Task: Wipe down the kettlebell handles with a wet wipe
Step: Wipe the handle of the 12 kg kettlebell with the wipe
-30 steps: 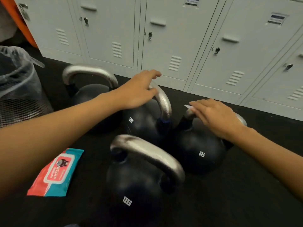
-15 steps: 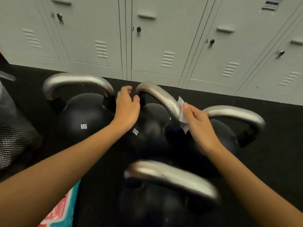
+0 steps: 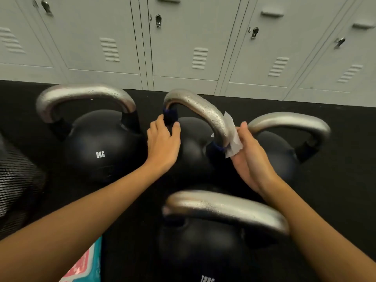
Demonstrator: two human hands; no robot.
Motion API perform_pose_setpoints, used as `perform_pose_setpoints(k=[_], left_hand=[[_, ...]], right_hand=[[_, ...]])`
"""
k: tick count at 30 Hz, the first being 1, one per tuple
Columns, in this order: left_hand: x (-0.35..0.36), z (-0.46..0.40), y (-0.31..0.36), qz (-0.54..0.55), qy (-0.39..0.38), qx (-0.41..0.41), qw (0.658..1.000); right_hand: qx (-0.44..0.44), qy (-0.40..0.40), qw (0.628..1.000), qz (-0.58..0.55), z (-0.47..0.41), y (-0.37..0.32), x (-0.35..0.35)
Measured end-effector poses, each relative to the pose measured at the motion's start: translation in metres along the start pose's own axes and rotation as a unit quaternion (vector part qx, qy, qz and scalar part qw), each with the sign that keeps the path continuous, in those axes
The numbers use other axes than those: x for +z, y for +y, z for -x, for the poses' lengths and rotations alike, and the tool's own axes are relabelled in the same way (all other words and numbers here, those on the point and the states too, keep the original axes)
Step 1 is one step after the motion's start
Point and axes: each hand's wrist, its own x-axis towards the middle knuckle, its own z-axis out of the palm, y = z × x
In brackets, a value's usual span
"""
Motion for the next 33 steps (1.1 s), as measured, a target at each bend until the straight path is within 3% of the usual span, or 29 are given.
perform_pose_setpoints(k=[8, 16, 20, 33], left_hand=[[0.004, 0.019, -0.008, -0.084, -0.086, 0.033, 0.992], [0.008, 0.022, -0.011, -0.118, -0.096, 0.039, 0.988], [0.010, 0.023, -0.014, -0.117, -0.090, 0.041, 0.988], [0.013, 0.023, -0.018, -0.116, -0.082, 0.045, 0.989]], right_hand=[[-0.009, -0.013, 0.992, 0.122, 0.010, 0.027, -0.010], [-0.087, -0.041, 0.988, 0.117, -0.009, 0.019, -0.005], [-0.043, -0.038, 0.994, 0.095, 0.000, 0.045, -0.019], [0.006, -0.042, 0.995, 0.088, -0.033, 0.016, -0.003]])
